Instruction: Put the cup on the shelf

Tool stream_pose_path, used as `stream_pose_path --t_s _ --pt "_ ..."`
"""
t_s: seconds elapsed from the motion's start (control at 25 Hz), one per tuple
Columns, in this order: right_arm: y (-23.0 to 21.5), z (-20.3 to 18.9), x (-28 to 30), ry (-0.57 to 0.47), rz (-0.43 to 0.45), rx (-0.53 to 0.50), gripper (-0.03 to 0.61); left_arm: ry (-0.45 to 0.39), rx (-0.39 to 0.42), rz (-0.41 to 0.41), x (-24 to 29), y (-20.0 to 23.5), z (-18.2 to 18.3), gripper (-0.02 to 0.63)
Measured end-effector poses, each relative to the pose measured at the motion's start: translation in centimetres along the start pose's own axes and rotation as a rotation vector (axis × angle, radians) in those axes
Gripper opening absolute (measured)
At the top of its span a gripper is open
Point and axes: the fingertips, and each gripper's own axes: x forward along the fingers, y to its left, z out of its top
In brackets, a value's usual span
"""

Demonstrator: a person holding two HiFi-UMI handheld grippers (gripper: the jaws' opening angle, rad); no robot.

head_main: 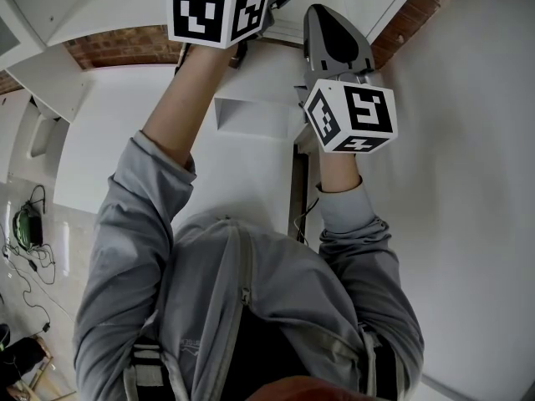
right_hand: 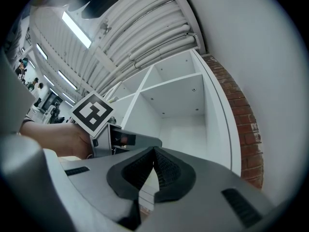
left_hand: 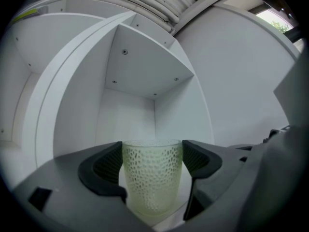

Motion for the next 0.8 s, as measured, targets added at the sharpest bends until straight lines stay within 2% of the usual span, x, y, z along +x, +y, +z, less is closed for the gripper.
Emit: stream_pose_path --t_s 0.32,0.56,0.8 --pt "0.3 0.0 0.0 0.000 -0.004 -0.002 0.026 -0.018 0.011 0.019 -0.3 0.1 0.3 0.407" --pt "0.4 0.2 -0.3 0.000 -0.012 -0.002 0.026 -0.047 0.080 0.067 -1.1 0.2 1.4 0.420" --pt "0.5 0.3 -0.8 0.003 -0.021 0.003 0.026 -0.100 0.158 0.059 -3.7 -1.6 3.2 0.420"
